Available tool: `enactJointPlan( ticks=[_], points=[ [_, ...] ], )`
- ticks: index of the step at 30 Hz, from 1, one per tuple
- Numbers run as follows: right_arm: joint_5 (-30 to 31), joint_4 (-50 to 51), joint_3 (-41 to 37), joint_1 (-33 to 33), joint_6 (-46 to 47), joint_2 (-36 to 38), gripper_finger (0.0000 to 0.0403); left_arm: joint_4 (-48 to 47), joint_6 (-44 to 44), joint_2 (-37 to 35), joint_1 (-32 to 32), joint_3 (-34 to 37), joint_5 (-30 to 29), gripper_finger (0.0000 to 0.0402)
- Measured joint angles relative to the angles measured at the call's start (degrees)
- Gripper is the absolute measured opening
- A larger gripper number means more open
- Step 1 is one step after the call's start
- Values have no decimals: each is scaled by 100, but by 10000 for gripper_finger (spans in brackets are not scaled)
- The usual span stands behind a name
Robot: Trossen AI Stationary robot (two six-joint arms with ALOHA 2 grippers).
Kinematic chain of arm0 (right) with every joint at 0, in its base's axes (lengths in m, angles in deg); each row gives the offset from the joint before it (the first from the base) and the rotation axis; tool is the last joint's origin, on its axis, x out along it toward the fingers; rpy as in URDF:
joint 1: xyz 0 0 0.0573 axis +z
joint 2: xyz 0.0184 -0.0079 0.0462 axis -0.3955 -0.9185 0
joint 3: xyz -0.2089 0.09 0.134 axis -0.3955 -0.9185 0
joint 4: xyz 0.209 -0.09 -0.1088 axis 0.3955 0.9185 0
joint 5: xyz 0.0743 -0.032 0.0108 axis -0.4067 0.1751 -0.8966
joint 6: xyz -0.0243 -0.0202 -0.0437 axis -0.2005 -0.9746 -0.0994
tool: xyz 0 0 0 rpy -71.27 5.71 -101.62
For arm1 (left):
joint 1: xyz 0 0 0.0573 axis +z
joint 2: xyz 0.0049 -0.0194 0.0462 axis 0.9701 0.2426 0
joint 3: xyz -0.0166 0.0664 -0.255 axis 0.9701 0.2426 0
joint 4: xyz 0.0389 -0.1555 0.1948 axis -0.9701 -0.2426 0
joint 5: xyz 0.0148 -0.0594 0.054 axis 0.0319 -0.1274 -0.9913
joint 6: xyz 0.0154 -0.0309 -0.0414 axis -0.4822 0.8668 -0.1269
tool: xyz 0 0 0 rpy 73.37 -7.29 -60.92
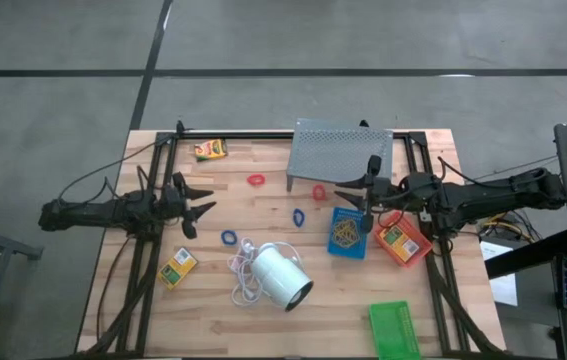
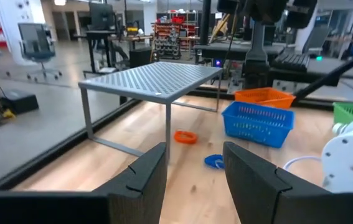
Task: Pick & Place Office Desk Supplies
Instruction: Put the yellow box of crayons into the orange bin
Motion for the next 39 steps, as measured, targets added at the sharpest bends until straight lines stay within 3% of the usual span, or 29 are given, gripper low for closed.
enactJointPlan(
  ticks=[11,16,21,26,32,35,39],
  points=[
    [-2,0,-2,0,0,0,75,-409,767,242,-8,-263,-414,159],
    [0,2,-2,0,0,0,68,-405,935,1057,-9,-598,-802,159],
    [0,2,-2,0,0,0,71,-618,1106,2106,-24,-1368,-922,159],
    [0,2,-2,0,0,0,79,-2309,2002,3269,-35,-2610,-923,159],
    [0,2,-2,0,0,2,85,-5045,4199,4591,-93,-4103,-401,159],
    [0,2,-2,0,0,0,87,-6119,5344,5187,-312,-4554,-42,159],
    [0,2,-2,0,0,0,83,-6711,6313,5861,-938,-4861,364,159]
  ],
)
